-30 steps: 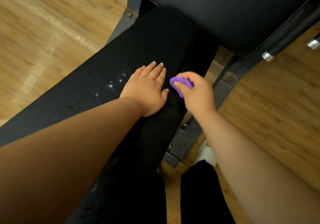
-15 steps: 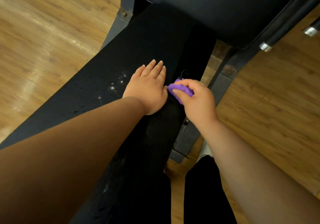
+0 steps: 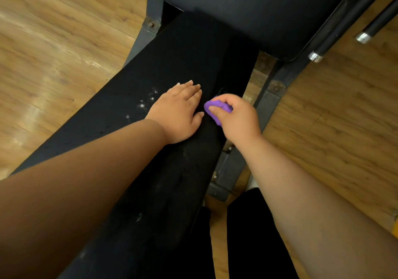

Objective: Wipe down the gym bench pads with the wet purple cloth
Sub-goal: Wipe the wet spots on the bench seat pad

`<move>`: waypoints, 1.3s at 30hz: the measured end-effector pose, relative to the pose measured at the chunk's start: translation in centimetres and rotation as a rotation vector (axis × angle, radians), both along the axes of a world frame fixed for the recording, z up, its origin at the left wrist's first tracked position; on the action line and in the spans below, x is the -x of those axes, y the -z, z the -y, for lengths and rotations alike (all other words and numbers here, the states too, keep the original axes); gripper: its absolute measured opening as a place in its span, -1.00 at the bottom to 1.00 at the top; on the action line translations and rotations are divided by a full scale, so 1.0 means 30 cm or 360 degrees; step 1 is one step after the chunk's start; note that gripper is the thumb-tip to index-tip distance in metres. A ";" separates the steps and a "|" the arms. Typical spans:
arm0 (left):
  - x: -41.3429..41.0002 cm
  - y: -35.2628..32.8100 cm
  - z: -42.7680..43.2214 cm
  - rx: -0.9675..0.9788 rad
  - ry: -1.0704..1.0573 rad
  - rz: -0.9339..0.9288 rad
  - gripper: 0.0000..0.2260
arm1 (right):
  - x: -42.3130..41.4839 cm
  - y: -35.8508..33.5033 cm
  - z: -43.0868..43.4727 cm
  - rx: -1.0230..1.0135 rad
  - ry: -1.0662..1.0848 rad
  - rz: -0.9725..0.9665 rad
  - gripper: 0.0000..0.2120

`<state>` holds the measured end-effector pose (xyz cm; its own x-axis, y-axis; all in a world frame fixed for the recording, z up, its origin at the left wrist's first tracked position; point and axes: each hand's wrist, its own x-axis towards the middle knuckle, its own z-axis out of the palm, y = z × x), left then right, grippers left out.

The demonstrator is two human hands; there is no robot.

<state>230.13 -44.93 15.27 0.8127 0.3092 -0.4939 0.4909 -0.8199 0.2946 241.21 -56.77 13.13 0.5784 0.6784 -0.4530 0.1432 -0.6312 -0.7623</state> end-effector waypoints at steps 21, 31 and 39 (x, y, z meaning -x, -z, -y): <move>0.206 -0.099 0.018 0.0070 0.0056 -0.0075 -0.49 | 0.203 -0.126 0.058 -0.0033 -0.0113 -0.0046 -0.87; 0.208 -0.094 0.019 0.0043 0.0088 -0.0072 -0.52 | 0.190 -0.129 0.025 0.0066 0.0047 0.0041 -0.89; 0.212 -0.092 0.018 0.0065 0.0087 -0.0048 -0.53 | 0.180 -0.131 0.026 0.0091 0.0048 0.0047 -0.86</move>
<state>223.77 -45.47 18.02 0.8125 0.2438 -0.5295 0.4547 -0.8335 0.3140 235.80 -57.54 17.06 0.6120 0.6338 -0.4730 0.1451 -0.6780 -0.7206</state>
